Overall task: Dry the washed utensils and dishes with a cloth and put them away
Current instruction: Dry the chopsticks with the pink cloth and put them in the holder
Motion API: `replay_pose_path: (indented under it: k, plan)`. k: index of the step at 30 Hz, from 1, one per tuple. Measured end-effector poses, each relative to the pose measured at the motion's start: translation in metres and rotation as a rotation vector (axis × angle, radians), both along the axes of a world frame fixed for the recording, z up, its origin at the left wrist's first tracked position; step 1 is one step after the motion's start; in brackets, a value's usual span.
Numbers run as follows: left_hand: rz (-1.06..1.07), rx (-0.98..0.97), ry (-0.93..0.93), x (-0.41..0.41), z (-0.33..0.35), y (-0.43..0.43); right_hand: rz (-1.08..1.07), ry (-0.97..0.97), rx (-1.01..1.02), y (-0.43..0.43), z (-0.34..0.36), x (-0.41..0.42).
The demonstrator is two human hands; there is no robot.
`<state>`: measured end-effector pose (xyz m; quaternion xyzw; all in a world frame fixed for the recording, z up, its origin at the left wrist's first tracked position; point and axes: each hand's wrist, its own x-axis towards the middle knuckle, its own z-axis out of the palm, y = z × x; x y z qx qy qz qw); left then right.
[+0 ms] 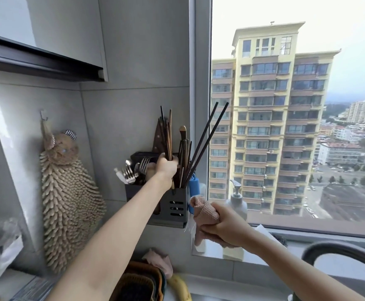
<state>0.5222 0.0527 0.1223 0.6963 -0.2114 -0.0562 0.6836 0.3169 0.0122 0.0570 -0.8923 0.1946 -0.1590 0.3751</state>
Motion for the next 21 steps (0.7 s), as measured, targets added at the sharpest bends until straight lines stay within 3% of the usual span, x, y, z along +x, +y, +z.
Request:
replay_pose_path:
  k: [6,12,14,21]
  plan:
    - [-0.045,-0.111,0.084,0.005,-0.005,0.003,0.022,0.016,-0.008,0.002,-0.003,-0.001]
    - [0.129,0.053,-0.179,-0.002,-0.009,0.008,0.006,0.041,-0.009,0.002,-0.007,-0.009]
    - [0.088,-0.024,-0.206,-0.004,0.006,0.01,0.006,0.038,-0.02,0.002,-0.009,-0.01]
    - [0.234,-0.229,-0.164,-0.003,0.049,0.006,0.019,0.035,-0.054,0.0,-0.014,-0.012]
